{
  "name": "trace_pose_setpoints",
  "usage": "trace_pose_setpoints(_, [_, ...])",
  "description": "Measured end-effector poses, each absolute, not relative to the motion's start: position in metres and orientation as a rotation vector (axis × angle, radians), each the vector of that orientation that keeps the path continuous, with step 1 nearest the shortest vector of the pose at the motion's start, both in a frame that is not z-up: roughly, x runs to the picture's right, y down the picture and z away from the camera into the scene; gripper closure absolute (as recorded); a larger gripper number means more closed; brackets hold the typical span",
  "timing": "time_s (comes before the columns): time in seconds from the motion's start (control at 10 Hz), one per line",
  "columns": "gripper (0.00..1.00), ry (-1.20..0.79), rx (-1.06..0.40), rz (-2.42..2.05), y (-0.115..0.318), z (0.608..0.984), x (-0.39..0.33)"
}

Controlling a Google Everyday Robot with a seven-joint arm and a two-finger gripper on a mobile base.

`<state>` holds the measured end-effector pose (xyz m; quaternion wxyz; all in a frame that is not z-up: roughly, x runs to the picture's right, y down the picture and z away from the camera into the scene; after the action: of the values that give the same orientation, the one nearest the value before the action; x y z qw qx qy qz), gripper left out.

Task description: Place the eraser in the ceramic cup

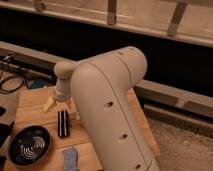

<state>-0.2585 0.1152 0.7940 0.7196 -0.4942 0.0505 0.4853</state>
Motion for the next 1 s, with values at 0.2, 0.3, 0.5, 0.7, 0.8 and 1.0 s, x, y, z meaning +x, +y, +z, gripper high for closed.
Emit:
trace_pose_setpoints(0.2, [0.20,0.088,-1.133,1.123,0.120,0.801,-0.246])
trace_pose_setpoints(0.3, [0.20,0.086,-1.149,1.142,0.125,0.804,-0.243])
trace_pose_setpoints(0.5, [0.20,0.091,-1.178,1.164,0.136,0.814,-0.240])
trace_pose_setpoints(0.7, [0.20,0.099,-1.206,1.165,0.146,0.824,-0.244])
trace_pose_setpoints(0.8, [0.20,0.112,-1.218,1.146,0.150,0.826,-0.251])
trace_pose_setpoints(1.0, [0.20,0.142,-1.212,1.109,0.153,0.828,-0.263])
